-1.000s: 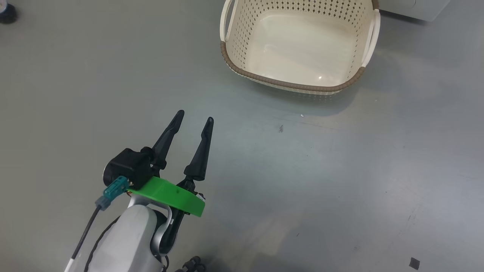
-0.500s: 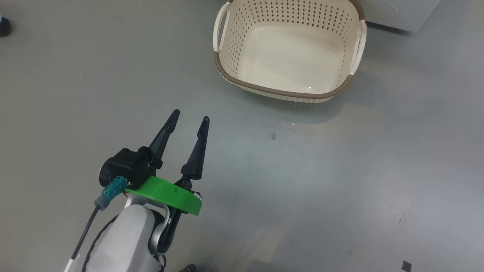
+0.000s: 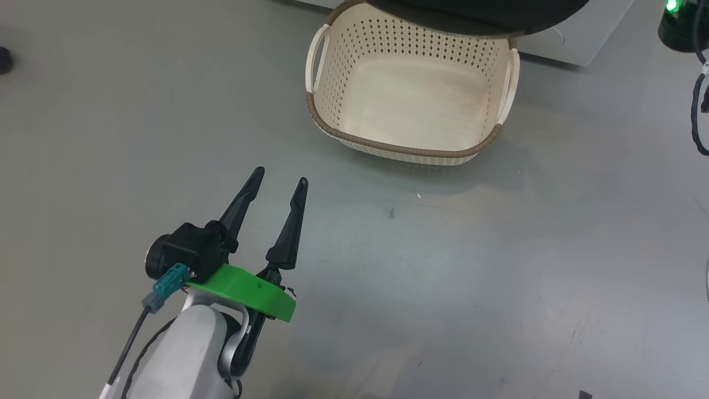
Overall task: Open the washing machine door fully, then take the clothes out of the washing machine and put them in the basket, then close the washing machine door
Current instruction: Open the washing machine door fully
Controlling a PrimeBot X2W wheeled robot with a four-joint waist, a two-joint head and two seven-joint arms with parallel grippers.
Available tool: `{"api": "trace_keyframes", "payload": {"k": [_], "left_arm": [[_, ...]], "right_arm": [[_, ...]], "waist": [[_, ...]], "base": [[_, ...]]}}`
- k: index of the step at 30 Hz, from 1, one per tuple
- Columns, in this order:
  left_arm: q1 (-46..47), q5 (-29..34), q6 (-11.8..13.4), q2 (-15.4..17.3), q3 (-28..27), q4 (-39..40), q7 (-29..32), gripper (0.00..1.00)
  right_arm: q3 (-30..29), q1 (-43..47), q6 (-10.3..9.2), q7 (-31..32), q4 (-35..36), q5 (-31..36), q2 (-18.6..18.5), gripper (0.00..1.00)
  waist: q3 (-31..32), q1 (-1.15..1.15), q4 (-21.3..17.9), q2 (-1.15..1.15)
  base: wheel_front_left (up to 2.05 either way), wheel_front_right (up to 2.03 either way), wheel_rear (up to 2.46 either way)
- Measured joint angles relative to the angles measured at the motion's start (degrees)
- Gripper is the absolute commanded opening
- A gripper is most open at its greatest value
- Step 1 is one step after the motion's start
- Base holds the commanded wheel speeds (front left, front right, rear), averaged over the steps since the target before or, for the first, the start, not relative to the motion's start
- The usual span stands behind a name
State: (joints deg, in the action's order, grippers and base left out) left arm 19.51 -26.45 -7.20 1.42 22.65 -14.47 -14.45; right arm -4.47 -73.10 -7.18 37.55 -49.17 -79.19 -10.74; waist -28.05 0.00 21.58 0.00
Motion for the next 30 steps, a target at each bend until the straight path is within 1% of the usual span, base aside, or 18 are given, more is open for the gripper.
{"api": "trace_keyframes", "payload": {"k": [7,13,15,17,20,24,27,30], "left_arm": [[-0.9,0.4,0.0,0.0,0.0,-0.2,0.0,1.00],[-1.4,0.4,0.0,0.0,-0.2,-0.1,0.0,1.00],[-1.4,0.5,0.0,0.0,-0.3,-0.1,0.0,1.00],[-1.4,0.1,0.0,0.0,-0.5,0.3,0.0,1.00],[-1.4,-1.5,0.0,0.0,-1.1,1.0,0.0,1.00],[-1.4,-1.2,0.0,0.0,-1.5,1.0,0.0,1.00],[-1.5,-0.5,0.0,0.0,-2.1,0.6,0.0,1.00],[-1.9,-0.4,0.0,0.0,-2.5,0.4,0.0,1.00]], "right_arm": [[0.7,2.1,0.02,1.5,-0.1,-0.4,0.5,0.00],[1.2,2.2,0.00,2.0,0.0,-0.4,1.0,0.00],[2.0,2.3,0.05,1.7,0.5,0.6,0.6,0.00],[3.0,2.3,0.77,0.5,1.3,2.4,0.2,0.00],[4.6,2.4,2.70,-1.2,2.6,5.0,-1.0,0.00],[7.6,4.3,6.24,-3.7,4.0,9.4,-2.9,0.00],[10.8,5.7,9.36,-5.9,5.3,13.9,-4.5,0.00],[12.3,7.0,12.04,-8.5,6.4,16.4,-5.6,0.00]], "waist": [[1.4,0.00,-0.4,0.00],[2.0,0.00,-0.9,0.00],[2.1,0.00,-1.0,0.00],[2.1,0.00,-1.1,0.00],[2.1,0.00,-1.3,0.00],[2.7,0.00,-1.5,0.00],[3.4,0.00,-1.7,0.00],[4.2,0.00,-2.0,0.00]], "base": [[0.00,0.00,0.00],[0.00,0.00,0.00],[0.00,0.00,0.00],[0.00,0.00,0.00],[0.00,0.00,0.00],[0.00,0.00,0.00],[0.00,0.00,0.00],[0.00,0.00,0.00]]}}
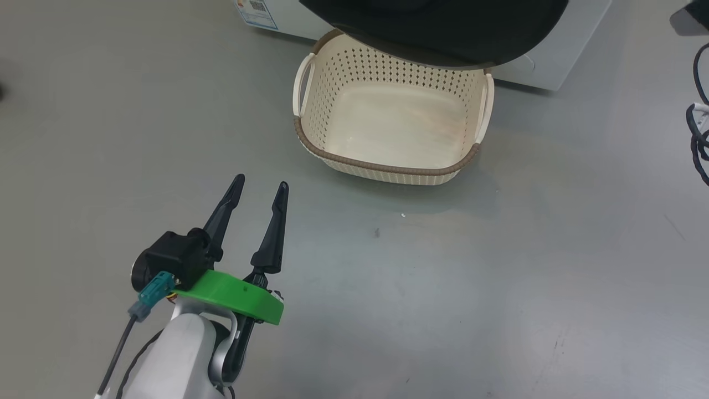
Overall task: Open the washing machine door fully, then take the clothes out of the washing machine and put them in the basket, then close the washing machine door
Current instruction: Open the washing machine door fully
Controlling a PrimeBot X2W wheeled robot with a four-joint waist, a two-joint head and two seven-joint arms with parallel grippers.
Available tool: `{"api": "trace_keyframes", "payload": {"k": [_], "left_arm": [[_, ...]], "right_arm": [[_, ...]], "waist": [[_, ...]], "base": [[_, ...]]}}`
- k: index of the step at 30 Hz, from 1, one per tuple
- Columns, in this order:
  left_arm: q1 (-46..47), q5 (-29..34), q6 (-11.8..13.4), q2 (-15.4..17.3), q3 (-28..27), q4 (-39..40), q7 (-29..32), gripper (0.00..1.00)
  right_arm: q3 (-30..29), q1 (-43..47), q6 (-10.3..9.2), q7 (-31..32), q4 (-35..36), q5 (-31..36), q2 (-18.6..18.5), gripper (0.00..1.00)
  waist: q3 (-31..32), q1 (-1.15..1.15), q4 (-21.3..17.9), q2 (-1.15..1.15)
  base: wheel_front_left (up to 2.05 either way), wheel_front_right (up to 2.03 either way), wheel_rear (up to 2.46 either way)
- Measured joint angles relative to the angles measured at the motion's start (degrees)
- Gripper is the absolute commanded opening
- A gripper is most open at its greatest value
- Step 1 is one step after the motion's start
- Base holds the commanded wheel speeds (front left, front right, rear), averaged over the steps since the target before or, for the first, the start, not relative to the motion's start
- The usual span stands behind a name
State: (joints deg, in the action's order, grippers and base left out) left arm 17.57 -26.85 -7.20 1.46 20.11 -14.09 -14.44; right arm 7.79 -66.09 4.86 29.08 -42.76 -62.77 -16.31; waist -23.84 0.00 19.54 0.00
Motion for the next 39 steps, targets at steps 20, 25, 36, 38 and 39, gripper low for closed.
{"api": "trace_keyframes", "payload": {"k": [20,25,36,38,39], "left_arm": [[-4.6,1.7,0.0,0.1,-4.0,-0.2,0.0,1.00],[-5.9,1.7,0.0,0.2,-5.1,0.0,0.0,1.00],[-8.0,3.0,0.0,0.3,-6.2,1.6,0.0,1.00],[-8.2,3.3,0.0,0.3,-6.5,1.9,0.0,1.00],[-8.3,3.3,0.0,0.3,-6.8,1.9,0.0,1.00]], "right_arm": [[15.6,16.9,2.13,-17.4,10.9,17.6,-3.6,0.00],[18.4,22.4,2.13,-22.9,13.3,20.2,-3.9,0.00],[15.8,34.6,2.13,-36.2,16.0,22.0,-4.3,0.00],[15.9,36.8,2.12,-38.3,16.5,22.6,-4.5,0.00],[15.9,37.8,2.07,-39.2,16.5,23.1,-4.5,0.00]], "waist": [[7.5,0.00,-4.7,0.00],[9.6,0.00,-6.1,0.00],[13.0,0.00,-8.8,0.00],[13.2,0.00,-9.0,0.00],[13.4,0.00,-9.1,0.00]], "base": [[0.00,0.00,0.00],[0.00,0.00,0.00],[0.00,0.00,0.00],[0.00,0.00,0.00],[0.00,0.00,0.00]]}}
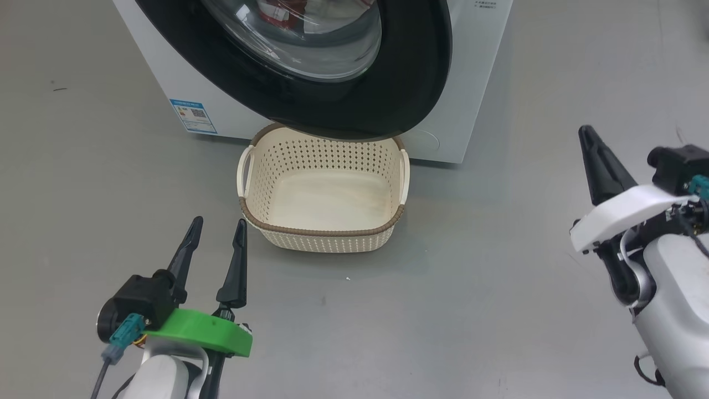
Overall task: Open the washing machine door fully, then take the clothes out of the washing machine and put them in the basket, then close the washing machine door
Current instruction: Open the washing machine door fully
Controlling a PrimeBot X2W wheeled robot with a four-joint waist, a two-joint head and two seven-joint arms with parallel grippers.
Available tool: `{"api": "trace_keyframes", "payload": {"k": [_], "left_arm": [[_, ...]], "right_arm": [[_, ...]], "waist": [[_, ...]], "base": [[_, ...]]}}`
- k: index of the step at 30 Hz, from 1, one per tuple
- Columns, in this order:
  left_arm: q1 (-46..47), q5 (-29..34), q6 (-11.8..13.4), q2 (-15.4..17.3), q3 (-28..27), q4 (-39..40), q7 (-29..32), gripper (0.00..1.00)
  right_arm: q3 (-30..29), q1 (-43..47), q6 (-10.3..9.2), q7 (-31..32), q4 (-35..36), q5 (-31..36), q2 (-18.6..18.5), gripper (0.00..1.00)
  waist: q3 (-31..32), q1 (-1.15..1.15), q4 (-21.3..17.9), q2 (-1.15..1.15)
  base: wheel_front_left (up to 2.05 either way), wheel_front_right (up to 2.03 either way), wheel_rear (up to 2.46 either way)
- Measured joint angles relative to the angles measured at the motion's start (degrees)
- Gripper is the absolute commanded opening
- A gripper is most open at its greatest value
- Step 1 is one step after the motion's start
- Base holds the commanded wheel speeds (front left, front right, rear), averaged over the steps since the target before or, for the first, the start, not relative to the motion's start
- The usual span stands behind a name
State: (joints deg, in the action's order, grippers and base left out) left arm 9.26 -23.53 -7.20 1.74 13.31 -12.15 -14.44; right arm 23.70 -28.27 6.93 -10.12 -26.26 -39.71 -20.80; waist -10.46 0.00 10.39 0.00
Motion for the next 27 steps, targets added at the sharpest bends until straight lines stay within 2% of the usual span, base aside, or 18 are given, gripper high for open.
{"api": "trace_keyframes", "payload": {"k": [5,19,25,26,27], "left_arm": [[-0.4,0.0,0.0,0.2,-0.9,0.7,0.0,1.00],[-2.4,0.6,0.0,0.5,-1.4,1.8,0.0,1.00],[-3.4,0.6,0.0,0.6,-1.9,1.9,0.0,1.00],[-3.6,0.6,0.0,0.6,-1.9,1.9,0.0,1.00],[-3.6,0.6,0.0,0.6,-1.9,1.9,0.0,1.00]], "right_arm": [[0.2,4.7,-0.69,-3.4,0.6,0.6,0.7,0.00],[-4.2,13.7,-4.13,-4.4,7.0,2.1,3.3,0.00],[-6.7,15.8,-4.63,-4.4,11.3,4.0,4.7,0.02],[-6.7,16.4,-4.64,-4.4,11.6,4.4,4.7,0.41],[-6.7,17.1,-4.64,-4.4,11.9,4.9,4.7,0.93]], "waist": [[0.6,0.00,-0.5,0.00],[2.0,0.00,-1.2,0.00],[2.7,0.00,-1.5,0.00],[2.8,0.00,-1.5,0.00],[2.8,0.00,-1.6,0.00]], "base": [[0.00,0.00,0.00],[0.00,0.00,0.00],[0.00,0.00,0.00],[0.00,0.00,0.00],[0.00,0.00,0.00]]}}
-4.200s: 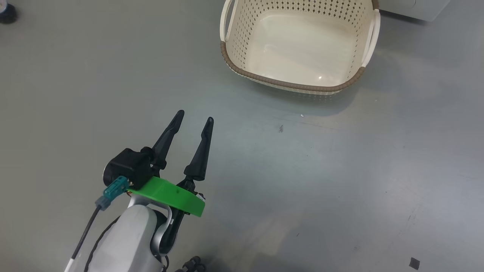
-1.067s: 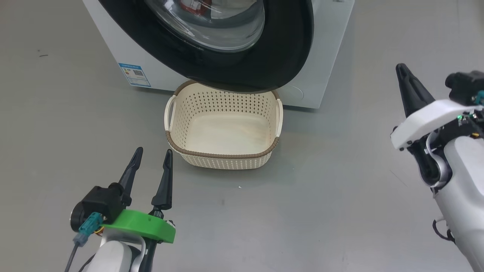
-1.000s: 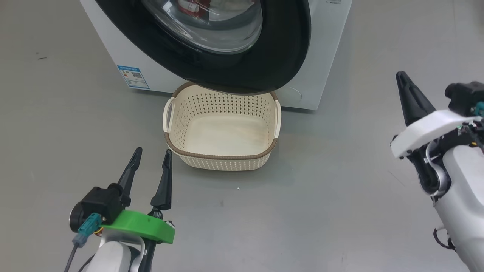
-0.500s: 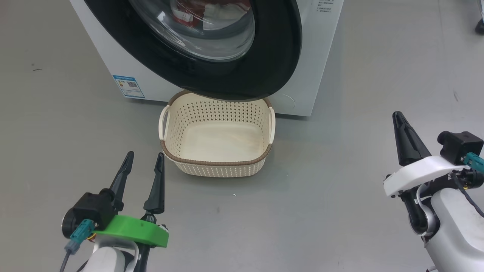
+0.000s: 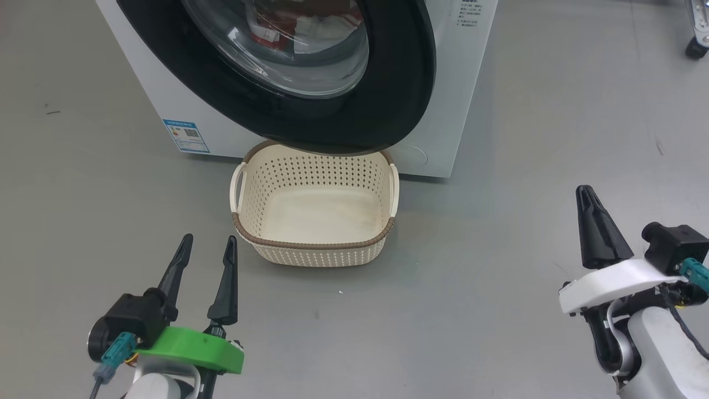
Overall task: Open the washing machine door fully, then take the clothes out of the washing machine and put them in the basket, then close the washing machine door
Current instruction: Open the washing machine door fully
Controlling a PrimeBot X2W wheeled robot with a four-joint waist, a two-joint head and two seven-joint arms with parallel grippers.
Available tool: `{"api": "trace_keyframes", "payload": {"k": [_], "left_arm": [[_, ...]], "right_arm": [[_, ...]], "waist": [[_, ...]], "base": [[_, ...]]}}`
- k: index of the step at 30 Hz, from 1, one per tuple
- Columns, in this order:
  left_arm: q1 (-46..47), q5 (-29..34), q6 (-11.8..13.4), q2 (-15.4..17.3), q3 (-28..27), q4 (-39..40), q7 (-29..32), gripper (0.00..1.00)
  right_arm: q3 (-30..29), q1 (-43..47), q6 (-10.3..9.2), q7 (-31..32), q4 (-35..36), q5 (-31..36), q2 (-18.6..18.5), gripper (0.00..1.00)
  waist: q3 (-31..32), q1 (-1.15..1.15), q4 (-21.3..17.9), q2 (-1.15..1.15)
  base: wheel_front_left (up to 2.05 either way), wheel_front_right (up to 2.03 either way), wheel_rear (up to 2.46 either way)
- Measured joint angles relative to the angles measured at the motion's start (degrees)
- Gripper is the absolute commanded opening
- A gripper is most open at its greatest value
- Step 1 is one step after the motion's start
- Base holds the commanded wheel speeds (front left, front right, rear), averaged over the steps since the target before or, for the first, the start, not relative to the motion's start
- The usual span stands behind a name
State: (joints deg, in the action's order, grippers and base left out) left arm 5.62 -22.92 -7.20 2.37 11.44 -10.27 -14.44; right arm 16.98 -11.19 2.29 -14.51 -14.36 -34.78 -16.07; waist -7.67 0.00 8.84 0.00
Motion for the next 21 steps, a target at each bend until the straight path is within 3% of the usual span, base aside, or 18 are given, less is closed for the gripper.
{"api": "trace_keyframes", "payload": {"k": [1,21], "left_arm": [[0.0,0.0,0.0,0.0,0.0,0.0,0.0,1.00],[0.0,0.1,0.0,0.0,0.0,0.8,0.0,1.00]], "right_arm": [[0.0,0.6,0.00,0.0,0.3,0.4,0.0,1.00],[-2.4,5.3,0.10,0.0,5.0,3.7,2.2,1.00]], "waist": [[0.0,0.00,0.0,0.00],[0.0,0.00,-0.5,0.00]], "base": [[0.00,0.00,0.00],[0.00,0.00,0.00]]}}
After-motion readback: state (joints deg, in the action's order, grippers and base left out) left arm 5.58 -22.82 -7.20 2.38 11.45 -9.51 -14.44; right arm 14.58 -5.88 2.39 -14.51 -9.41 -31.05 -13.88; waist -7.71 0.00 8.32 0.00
